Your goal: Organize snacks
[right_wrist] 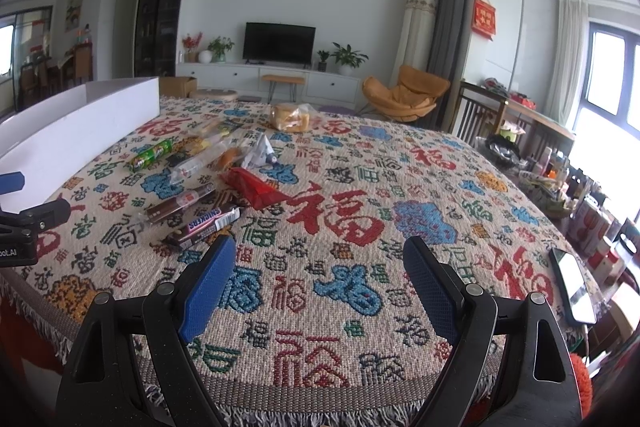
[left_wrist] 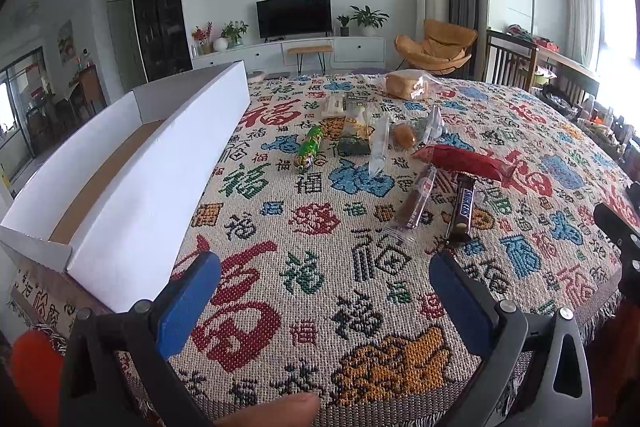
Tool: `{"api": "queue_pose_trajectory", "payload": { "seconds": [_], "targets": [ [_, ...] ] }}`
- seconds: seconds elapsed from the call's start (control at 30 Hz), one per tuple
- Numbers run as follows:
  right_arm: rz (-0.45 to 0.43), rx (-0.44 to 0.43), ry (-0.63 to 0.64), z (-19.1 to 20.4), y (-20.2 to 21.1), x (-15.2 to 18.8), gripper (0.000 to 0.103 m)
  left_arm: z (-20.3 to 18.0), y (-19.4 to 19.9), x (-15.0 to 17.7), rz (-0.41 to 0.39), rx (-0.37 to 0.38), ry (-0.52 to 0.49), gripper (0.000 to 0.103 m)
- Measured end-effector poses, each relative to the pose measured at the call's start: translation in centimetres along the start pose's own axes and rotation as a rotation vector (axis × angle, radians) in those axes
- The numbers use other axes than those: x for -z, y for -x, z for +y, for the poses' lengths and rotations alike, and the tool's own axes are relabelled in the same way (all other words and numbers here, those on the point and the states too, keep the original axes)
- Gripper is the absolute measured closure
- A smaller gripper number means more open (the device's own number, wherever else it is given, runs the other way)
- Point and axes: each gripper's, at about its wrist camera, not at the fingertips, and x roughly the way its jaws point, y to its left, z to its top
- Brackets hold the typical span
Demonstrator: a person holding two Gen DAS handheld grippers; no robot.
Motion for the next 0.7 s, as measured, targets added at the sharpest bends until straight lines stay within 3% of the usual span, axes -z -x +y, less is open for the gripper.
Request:
{"api": "queue_pose_trajectory", "payload": {
  "seconds": [0.13,0.2,0.4,0.5,0.7],
  "targets": [
    [0.05,-0.04,-0.017,-1.3,-2.5,-0.8,0.015,-0.1,-3.5,-0.1,0.109,0.026,-0.043,0.0],
    [0.144,-0.046,-0.033,-2.5,-5.9,-1.3,0.015,0.2,-5.2,-0.4,0.171,0.052,-0.03,0.0],
    [0.435,0.066,-0.061,-6.3,-16.3,-0.8,0.015,0.9,-8.8,-1.0,0.264,0.056,0.015,0.0],
    [0.424,0.053,-0.098,-7.6,-17.6,-0.9,0.015,1.0,-10.2,-0.5,0.315,0.041,0.035,0.0],
    [0.429,0.001,-0.173,-8.5,-18.0,-0.7,0.015,0.7,-10.2,-0.3,0.281,0.021,0.033,0.0]
  ]
}}
